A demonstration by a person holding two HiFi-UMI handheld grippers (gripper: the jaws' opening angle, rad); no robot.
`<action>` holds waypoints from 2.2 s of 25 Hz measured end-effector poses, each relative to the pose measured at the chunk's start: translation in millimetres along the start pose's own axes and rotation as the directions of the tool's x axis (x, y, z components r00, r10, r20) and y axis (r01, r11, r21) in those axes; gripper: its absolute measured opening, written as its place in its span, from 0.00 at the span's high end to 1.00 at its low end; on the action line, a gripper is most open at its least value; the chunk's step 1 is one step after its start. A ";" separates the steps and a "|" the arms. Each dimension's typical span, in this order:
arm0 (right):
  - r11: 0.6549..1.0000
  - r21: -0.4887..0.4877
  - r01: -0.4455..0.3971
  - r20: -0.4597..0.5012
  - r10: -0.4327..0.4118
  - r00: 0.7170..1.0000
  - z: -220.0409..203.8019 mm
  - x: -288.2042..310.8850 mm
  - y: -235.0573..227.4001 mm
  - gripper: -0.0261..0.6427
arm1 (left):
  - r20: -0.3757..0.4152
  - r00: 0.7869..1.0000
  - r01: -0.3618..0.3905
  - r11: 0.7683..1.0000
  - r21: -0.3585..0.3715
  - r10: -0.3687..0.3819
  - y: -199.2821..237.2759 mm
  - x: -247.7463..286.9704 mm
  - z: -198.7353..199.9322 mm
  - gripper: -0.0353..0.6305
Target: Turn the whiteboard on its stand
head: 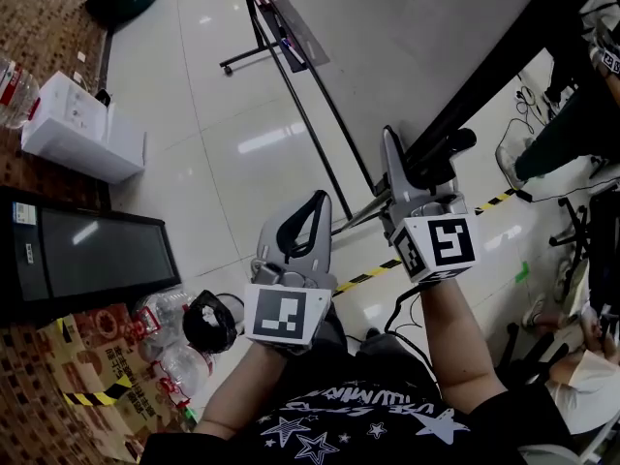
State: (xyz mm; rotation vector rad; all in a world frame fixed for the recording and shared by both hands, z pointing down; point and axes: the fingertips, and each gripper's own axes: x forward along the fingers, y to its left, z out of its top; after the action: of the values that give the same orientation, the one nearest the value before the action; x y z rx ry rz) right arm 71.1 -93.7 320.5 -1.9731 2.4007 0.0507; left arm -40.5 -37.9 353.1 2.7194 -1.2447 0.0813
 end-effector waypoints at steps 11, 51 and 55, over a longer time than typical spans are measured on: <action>1.000 -0.004 -0.013 -0.013 0.012 1.000 8.1 -67.0 9.4 0.83 | 0.000 0.996 -0.094 0.995 0.028 0.094 -53.7 -21.3 -3.1 0.94; 0.998 -0.061 0.003 0.039 0.000 0.999 -4.9 -190.7 14.9 0.70 | 0.045 0.997 -0.069 0.994 0.087 0.065 -169.3 -93.1 -6.0 0.94; 0.999 -0.032 -0.039 0.017 0.040 0.999 -8.4 -196.0 20.8 0.58 | 0.068 0.995 -0.074 0.995 0.072 0.069 -167.9 -90.4 -5.7 0.94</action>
State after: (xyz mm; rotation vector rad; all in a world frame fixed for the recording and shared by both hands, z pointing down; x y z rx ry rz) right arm 88.6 102.1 338.1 -1.9302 2.4433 0.1075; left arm 27.4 138.8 329.7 2.7614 -1.3841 0.0484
